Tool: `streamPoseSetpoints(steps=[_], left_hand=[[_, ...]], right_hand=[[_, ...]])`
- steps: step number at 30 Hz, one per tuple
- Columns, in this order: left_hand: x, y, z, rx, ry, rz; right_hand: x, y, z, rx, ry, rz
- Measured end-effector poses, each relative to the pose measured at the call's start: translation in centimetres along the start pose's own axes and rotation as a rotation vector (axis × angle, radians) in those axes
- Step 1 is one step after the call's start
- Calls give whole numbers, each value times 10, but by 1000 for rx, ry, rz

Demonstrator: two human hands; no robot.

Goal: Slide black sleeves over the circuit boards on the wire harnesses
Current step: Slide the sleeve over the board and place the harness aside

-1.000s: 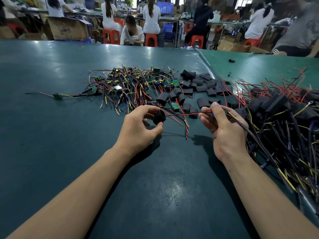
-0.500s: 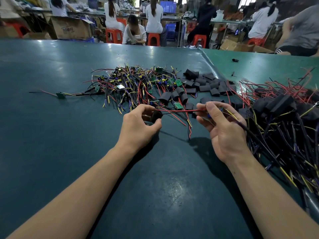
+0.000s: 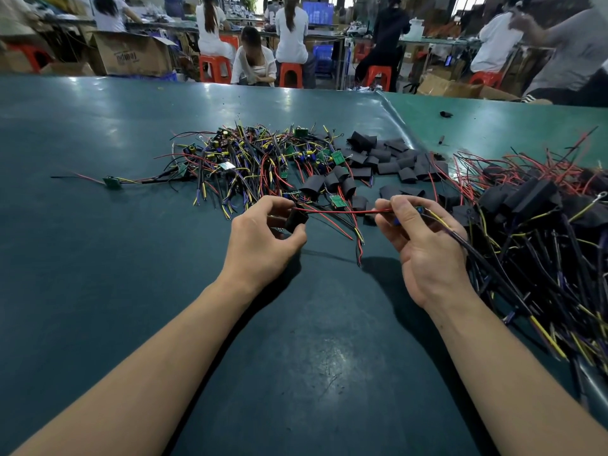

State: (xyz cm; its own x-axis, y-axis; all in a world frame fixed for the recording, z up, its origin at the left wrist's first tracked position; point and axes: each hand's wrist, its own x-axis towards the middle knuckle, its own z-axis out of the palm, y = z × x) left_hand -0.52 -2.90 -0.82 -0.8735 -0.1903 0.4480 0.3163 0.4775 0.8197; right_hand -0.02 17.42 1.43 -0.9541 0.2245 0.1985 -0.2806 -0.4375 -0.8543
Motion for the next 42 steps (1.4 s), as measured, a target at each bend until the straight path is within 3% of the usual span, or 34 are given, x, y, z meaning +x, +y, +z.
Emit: streamPoseSetpoints(steps=[15, 27, 32, 42], left_hand=[[-2, 4, -1, 17, 16, 40], [-3, 5, -3, 156, 5, 223], [-1, 3, -5, 247, -12, 316], [-5, 13, -6, 306, -85, 486]], right_hand=[[1, 3, -2, -105, 158, 128], [-2, 2, -1, -264, 194, 47], [-3, 1, 1, -269, 165, 36], [-11, -11, 13, -141, -50, 5]])
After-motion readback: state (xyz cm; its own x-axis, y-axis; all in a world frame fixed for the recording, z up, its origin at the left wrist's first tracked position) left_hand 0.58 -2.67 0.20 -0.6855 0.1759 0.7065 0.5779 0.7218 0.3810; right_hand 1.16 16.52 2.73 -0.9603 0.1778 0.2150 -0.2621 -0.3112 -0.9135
